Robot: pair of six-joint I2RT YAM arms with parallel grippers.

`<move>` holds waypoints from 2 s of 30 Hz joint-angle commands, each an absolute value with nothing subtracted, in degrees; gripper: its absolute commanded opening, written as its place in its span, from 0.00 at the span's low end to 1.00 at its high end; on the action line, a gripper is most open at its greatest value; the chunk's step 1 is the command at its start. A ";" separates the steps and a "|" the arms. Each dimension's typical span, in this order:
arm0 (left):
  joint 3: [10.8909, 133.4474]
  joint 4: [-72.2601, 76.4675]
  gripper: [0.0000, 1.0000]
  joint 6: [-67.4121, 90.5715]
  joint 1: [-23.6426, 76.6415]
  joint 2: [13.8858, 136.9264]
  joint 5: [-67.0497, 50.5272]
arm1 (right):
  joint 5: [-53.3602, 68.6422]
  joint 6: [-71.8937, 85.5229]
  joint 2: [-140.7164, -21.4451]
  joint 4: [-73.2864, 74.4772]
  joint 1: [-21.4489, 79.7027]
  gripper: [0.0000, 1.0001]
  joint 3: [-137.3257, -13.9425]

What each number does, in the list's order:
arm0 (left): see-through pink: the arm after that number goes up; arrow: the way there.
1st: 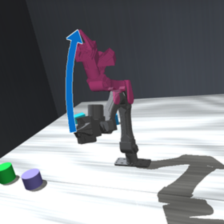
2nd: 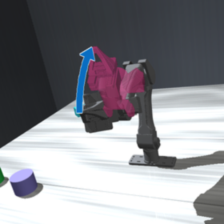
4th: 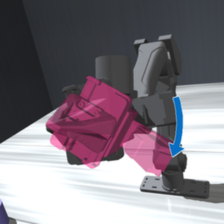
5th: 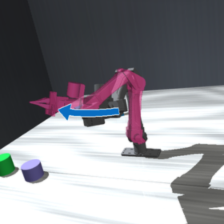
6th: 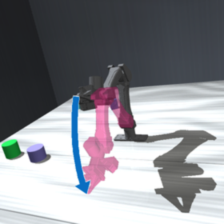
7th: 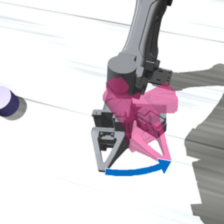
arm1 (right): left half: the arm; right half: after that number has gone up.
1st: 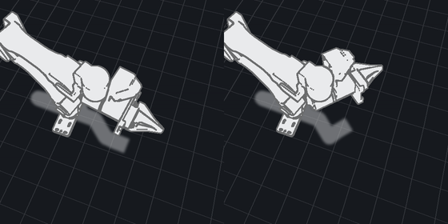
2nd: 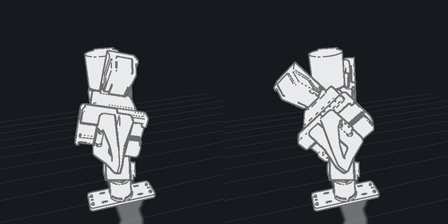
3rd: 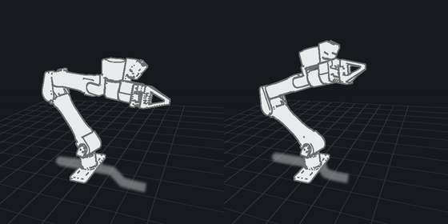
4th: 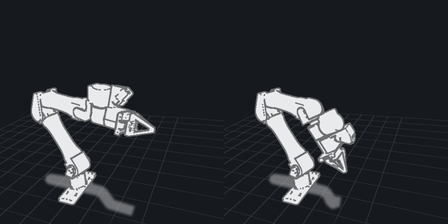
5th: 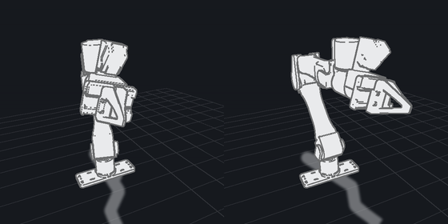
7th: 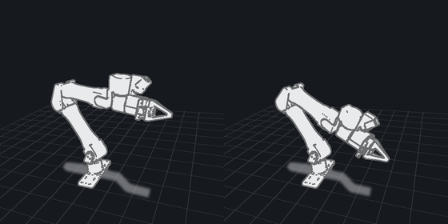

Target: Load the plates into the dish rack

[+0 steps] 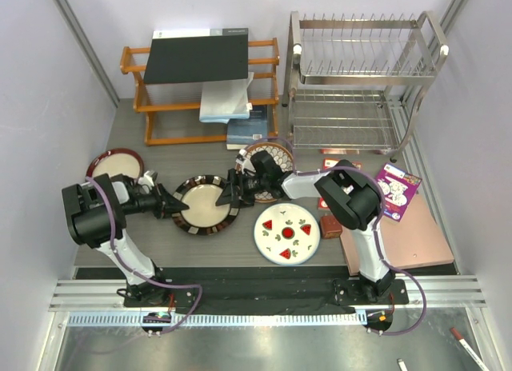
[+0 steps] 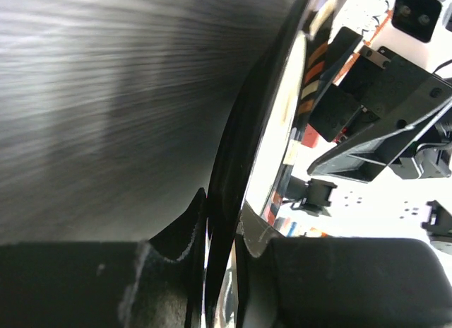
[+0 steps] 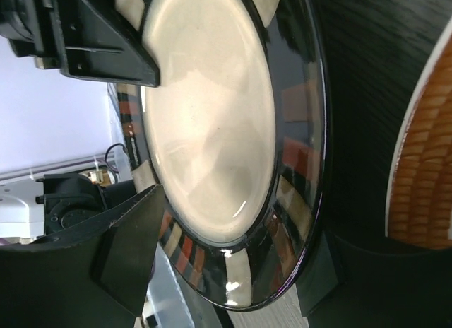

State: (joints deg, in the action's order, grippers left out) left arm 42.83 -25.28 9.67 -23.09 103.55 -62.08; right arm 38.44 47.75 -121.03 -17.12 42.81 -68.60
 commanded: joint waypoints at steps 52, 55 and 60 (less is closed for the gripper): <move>67.50 -95.10 0.12 -59.15 -18.46 115.85 -87.63 | 43.59 32.88 -109.25 -10.39 41.13 0.15 -70.22; 67.85 -95.19 0.29 -59.85 -18.37 115.66 -86.92 | 43.59 28.49 -107.23 -6.17 41.05 0.01 -70.31; 69.25 -95.27 0.99 -61.26 -20.12 115.49 -85.53 | 44.12 20.15 -101.45 3.15 39.73 0.01 -71.97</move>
State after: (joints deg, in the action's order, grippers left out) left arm 66.81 -75.11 -59.64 -18.50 117.32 -81.60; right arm 40.03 27.29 -110.61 -1.98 40.45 -69.34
